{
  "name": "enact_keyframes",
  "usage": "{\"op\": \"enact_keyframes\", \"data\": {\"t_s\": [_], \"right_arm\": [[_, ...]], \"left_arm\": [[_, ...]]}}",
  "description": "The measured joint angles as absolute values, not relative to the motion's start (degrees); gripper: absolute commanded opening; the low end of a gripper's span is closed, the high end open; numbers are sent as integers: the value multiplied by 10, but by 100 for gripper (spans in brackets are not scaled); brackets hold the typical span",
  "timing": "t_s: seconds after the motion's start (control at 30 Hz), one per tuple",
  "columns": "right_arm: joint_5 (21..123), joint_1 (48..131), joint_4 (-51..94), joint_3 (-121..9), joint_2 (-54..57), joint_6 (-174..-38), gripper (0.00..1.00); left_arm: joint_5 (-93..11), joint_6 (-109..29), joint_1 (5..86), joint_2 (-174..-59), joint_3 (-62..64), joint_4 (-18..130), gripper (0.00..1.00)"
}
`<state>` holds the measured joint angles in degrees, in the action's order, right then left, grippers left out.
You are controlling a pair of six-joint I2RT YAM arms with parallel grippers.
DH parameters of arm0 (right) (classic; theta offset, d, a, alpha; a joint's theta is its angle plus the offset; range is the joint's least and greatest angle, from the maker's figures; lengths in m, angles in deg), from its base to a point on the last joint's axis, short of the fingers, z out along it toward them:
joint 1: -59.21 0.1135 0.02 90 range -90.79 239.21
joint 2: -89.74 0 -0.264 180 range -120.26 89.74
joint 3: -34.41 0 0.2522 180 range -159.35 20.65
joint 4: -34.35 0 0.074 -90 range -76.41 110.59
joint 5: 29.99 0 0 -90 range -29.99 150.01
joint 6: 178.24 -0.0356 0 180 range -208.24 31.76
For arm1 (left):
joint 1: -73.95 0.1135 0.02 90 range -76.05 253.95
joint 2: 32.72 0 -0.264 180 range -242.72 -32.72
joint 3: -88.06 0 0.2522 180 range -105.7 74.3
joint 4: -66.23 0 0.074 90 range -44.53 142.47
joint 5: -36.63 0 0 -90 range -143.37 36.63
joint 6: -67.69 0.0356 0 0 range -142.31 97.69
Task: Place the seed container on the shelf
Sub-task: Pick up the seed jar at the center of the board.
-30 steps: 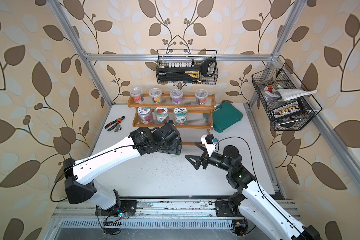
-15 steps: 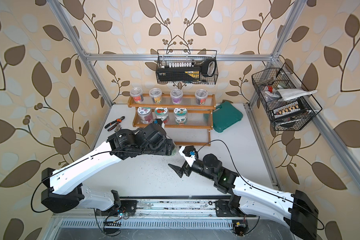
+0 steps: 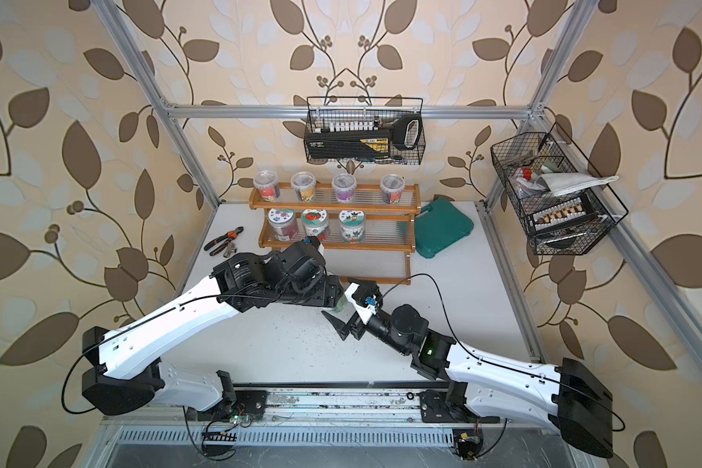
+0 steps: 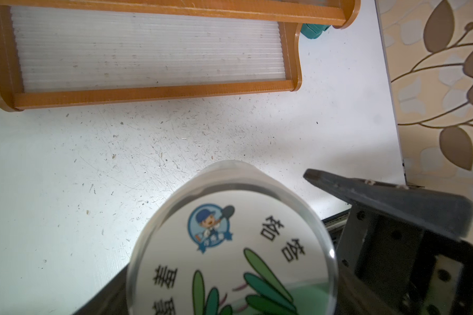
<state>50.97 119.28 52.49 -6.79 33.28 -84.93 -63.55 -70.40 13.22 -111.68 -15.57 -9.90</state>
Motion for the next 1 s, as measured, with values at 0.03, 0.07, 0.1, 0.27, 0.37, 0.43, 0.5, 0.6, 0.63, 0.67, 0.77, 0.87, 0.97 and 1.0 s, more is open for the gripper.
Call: {"op": "enact_keyframes", "data": {"t_s": [0.03,0.07,0.1,0.27,0.37,0.43,0.5,0.6,0.63,0.67,0.77,0.87,0.97,1.0], "right_arm": [[510,1193,527,-68,330,-849,98],[510,1193,528,-68,328,-849,99],[510,1194,529,-68,326,-849,99],[510,1194,532,-68,321,-850,99],[508,1194,533,-68,318,-850,99],[502,1194,534,-68,316,-852,99],[496,1194,533,-69,314,-854,99],[489,1195,533,-72,311,-854,99],[486,1195,533,-73,311,-854,98],[485,1195,533,-73,311,-854,98],[481,1195,533,-73,311,-855,93],[482,1196,532,-73,311,-855,80],[482,1196,531,-73,311,-856,66],[483,1196,531,-73,311,-853,62]], "left_arm": [[-633,-704,132,-1117,-156,-96,72],[-630,-704,132,-1117,-156,-94,72],[-628,-704,132,-1117,-156,-92,72],[-612,-703,132,-1117,-155,-85,72],[-606,-703,132,-1117,-154,-82,72],[-603,-701,132,-1118,-153,-77,72],[-600,-698,132,-1119,-153,-75,72],[-592,-689,132,-1124,-153,-74,72],[-590,-687,132,-1126,-153,-74,72],[-589,-686,132,-1128,-153,-74,72],[-585,-682,132,-1132,-153,-74,72],[-582,-677,132,-1135,-153,-71,72],[-583,-672,133,-1135,-153,-70,76],[-583,-671,134,-1135,-153,-70,79]]}}
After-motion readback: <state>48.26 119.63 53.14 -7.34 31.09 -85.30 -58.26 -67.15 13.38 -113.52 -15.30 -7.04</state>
